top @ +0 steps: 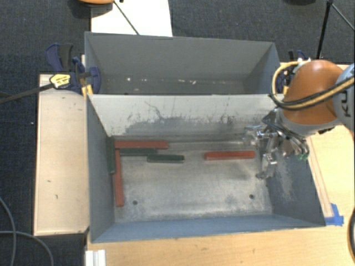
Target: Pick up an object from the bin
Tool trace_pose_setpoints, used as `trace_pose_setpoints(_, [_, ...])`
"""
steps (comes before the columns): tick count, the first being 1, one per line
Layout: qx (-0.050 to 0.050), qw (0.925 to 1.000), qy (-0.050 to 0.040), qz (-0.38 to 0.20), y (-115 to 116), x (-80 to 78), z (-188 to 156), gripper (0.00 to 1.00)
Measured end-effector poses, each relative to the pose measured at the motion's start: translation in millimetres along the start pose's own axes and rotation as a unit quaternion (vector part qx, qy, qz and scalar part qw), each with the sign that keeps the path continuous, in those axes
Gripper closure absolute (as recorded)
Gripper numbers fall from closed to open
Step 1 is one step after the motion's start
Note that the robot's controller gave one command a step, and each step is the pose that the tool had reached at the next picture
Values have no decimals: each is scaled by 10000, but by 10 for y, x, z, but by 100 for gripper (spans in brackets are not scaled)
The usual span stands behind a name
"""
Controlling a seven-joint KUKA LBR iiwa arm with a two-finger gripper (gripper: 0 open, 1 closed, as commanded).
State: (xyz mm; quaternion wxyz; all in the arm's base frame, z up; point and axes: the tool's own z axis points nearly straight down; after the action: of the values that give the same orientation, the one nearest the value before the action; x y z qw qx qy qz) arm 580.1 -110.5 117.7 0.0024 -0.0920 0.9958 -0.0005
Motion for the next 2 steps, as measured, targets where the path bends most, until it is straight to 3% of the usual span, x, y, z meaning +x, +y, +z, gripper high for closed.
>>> trace_pose_setpoints(1, [5,9931,-12,1175,150,-13,251,0])
trace_pose_setpoints(2, [-8,9816,23,1911,276,-40,427,0])
